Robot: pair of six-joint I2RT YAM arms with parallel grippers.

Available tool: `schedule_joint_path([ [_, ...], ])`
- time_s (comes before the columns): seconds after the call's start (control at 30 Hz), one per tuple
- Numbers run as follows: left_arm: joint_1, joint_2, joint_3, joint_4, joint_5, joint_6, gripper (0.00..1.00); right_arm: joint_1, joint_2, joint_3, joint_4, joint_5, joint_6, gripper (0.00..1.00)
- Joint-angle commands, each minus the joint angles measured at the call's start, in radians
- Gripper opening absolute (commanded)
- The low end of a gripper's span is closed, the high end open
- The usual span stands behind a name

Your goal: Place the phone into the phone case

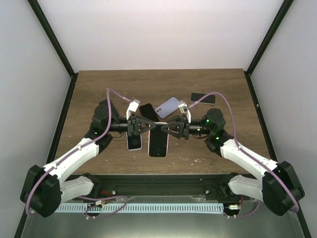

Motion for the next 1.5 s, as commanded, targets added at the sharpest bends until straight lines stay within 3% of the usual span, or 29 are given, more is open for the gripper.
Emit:
schedule_joint_path([
  [0.0, -0.002, -0.033, 0.034, -0.013, 0.020, 0.086, 0.00, 0.000, -0.004, 0.047, 0.041, 0.005, 0.117, 0.38],
  [0.3, -0.001, -0.016, 0.037, 0.037, 0.027, 0.024, 0.01, -0.001, 0.024, 0.056, 0.011, -0.028, 0.085, 0.09],
  [0.57, 0.023, -0.019, 0.032, -0.013, 0.047, -0.050, 0.38, 0.000, 0.003, 0.068, 0.029, 0.026, 0.078, 0.02],
  [0.7, 0.025, -0.042, -0.025, -0.028, 0.059, -0.040, 0.48, 0.000, -0.022, 0.073, 0.042, 0.091, 0.079, 0.01],
  [1.0, 0.025, -0.026, -0.064, -0.079, 0.072, 0.002, 0.49, 0.000, -0.025, 0.099, 0.085, 0.148, 0.097, 0.01],
  [1.1, 0.025, -0.009, -0.073, -0.052, 0.083, 0.003, 0.37, 0.000, -0.024, 0.093, 0.095, 0.149, 0.106, 0.02],
  [1.2, 0.025, 0.003, -0.094, 0.060, 0.100, -0.025, 0.17, 0.000, -0.025, 0.088, 0.079, 0.126, 0.122, 0.12],
  [1.3, 0.024, -0.009, -0.111, 0.173, 0.106, -0.029, 0.09, 0.000, -0.055, 0.092, -0.014, 0.106, 0.101, 0.33],
  [1.37, 0.024, -0.026, -0.094, 0.143, 0.110, 0.041, 0.06, -0.001, -0.086, 0.104, -0.107, 0.104, 0.080, 0.54],
  [1.47, 0.017, -0.047, -0.042, 0.003, 0.124, 0.202, 0.01, -0.003, -0.113, 0.138, -0.248, 0.084, 0.056, 0.70],
])
